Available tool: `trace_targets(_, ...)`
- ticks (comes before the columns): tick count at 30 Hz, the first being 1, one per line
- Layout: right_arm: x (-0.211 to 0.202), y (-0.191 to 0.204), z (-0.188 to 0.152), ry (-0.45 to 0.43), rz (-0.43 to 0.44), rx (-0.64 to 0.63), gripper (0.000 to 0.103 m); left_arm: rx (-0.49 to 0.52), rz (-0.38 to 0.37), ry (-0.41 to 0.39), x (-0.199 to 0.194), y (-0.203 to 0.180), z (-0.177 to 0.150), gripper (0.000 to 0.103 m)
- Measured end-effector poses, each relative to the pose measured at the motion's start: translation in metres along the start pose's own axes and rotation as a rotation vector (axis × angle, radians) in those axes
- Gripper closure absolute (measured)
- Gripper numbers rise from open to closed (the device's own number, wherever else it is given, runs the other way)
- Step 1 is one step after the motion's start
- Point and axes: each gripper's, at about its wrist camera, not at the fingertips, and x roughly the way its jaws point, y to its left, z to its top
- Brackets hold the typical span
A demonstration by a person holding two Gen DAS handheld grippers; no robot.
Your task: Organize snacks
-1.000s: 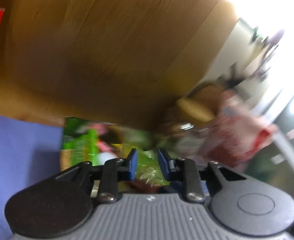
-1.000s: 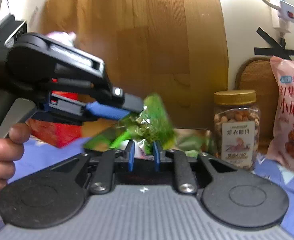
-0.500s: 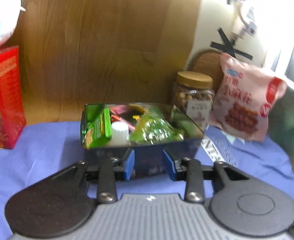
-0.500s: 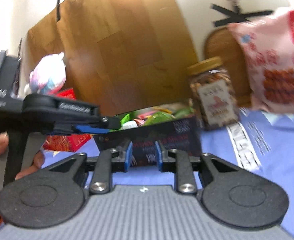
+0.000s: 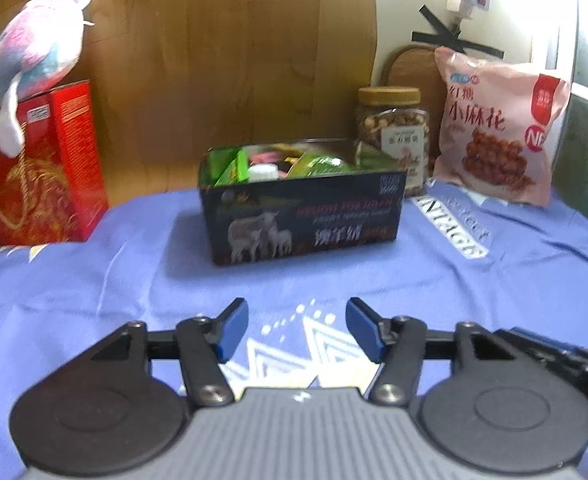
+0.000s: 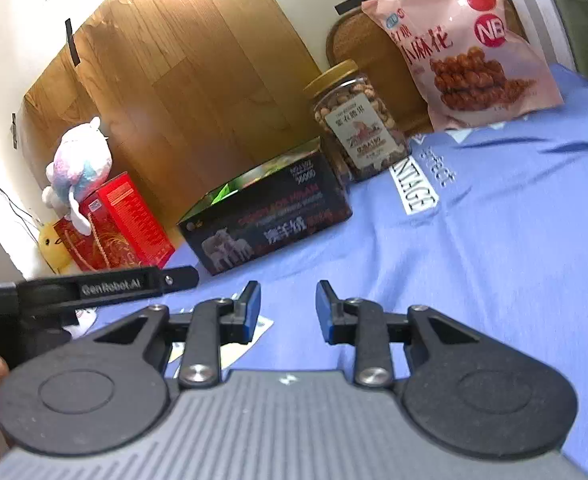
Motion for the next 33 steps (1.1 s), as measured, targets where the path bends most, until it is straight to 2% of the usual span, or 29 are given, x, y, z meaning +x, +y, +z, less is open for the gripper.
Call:
trace_targets(4,-0.006,0.006,-0.010,0.014,0.013,0.002,0.067,0.005,0.038,0.008,-0.005,0.004,-0.012,0.040)
trace_targets(5,-0.007,0.008,-0.012,0.017,0.014,0.000,0.067,0.001,0.044,0.012,-0.006,0.005,-0.015,0.034)
trace_targets(6,-0.008,0.010,-0.014,0.022,0.016,-0.003,0.067,-0.001,0.052,0.013,-0.007,0.006,-0.016,0.020)
trace_targets(8,-0.009,0.013,-0.018,0.027,0.018,-0.006,0.064,0.001,0.081,0.000,-0.011,0.007,-0.021,0.003)
trace_targets(9,-0.010,0.014,-0.019,0.027,0.017,-0.005,0.064,0.007,0.102,-0.011,-0.014,0.007,-0.024,0.001)
trace_targets(15,-0.010,0.020,-0.028,0.042,0.011,-0.011,0.063,0.008,0.136,0.014,-0.013,0.011,-0.030,0.000)
trace_targets(20,-0.017,0.021,-0.028,0.016,0.006,-0.001,0.050,0.000,0.192,0.059,-0.009,0.013,-0.034,0.000)
trace_targets(26,-0.025,0.021,-0.027,-0.007,0.013,0.037,0.047,0.030,0.253,0.035,-0.012,0.012,-0.037,0.000)
trace_targets(28,-0.026,0.021,-0.026,-0.010,0.019,0.045,0.038,0.038,0.265,0.026,-0.013,0.012,-0.036,0.000)
trace_targets(33,-0.029,0.026,-0.027,-0.030,0.009,0.032,0.036,0.048,0.276,0.012,-0.016,0.011,-0.036,0.000)
